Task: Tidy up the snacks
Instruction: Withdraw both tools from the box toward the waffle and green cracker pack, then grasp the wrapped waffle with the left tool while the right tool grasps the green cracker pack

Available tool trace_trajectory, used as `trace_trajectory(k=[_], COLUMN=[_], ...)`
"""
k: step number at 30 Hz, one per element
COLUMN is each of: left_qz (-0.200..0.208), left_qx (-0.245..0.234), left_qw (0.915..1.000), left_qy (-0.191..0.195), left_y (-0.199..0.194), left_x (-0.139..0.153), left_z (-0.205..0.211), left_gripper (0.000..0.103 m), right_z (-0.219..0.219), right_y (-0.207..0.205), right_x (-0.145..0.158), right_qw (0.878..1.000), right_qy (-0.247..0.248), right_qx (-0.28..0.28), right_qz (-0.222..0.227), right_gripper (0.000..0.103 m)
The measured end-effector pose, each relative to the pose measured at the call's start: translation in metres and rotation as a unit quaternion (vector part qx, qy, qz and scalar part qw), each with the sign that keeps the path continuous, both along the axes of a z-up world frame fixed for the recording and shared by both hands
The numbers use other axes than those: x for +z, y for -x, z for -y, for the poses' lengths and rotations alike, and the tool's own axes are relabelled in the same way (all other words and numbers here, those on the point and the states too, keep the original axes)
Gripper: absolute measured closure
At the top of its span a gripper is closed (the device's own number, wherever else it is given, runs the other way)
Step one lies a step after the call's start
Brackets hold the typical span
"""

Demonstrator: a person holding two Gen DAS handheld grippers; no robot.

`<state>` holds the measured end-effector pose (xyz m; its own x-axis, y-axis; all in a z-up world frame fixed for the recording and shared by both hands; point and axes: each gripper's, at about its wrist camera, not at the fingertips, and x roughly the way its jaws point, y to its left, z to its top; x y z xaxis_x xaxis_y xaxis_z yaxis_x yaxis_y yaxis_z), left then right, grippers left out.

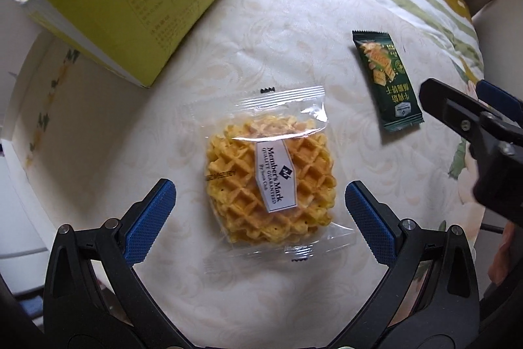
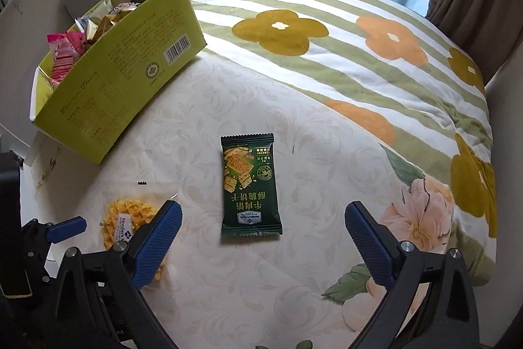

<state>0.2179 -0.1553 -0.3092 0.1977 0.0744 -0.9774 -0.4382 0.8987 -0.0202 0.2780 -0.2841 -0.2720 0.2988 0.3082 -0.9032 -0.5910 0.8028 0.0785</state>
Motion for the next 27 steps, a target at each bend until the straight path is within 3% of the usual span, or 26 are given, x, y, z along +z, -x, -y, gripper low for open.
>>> trace_trajectory(k=[11, 13, 15, 18, 23, 27], left_qz=[-0.006, -0.006, -0.004, 0.005, 0.012, 0.011], left_qx=[0.012, 0.008, -0.003, -0.01, -0.019, -0.021], left_qw=[0.9996, 0.9997, 1.0, 0.9999, 0.9998, 0.9997], left_qy=[0.026, 0.021, 0.001, -0.002, 0.0, 0.009], left_y=[-0.01, -0.01, -0.012, -0.016, -0.019, -0.017], left_x=[-0.026, -0.03, -0.029, -0.025, -0.023, -0.02], left_z=[0.002, 0.002, 0.004, 0.0, -0.004, -0.006], left_gripper=[0.001, 0.003, 0.012, 0.021, 0.024, 0.026], right_z=[-0.014, -0.015, -0.016, -0.018, -0.022, -0.025], right_y=[-0.011, -0.013, -0.014, -0.016, -0.019, -0.018], right_x=[-0.027, -0.031, -0.035, -0.041, -0.05, -0.051], right_qw=[1.0, 1.0, 0.999, 0.999, 0.999, 0.999], right_qy=[0.015, 0.017, 0.018, 0.023, 0.037, 0.039], right_qx=[0.023, 0.023, 0.023, 0.023, 0.025, 0.016], right_qz=[-0.012, -0.012, -0.014, -0.018, -0.013, 0.001], right_gripper=[0.004, 0.004, 0.004, 0.008, 0.024, 0.028])
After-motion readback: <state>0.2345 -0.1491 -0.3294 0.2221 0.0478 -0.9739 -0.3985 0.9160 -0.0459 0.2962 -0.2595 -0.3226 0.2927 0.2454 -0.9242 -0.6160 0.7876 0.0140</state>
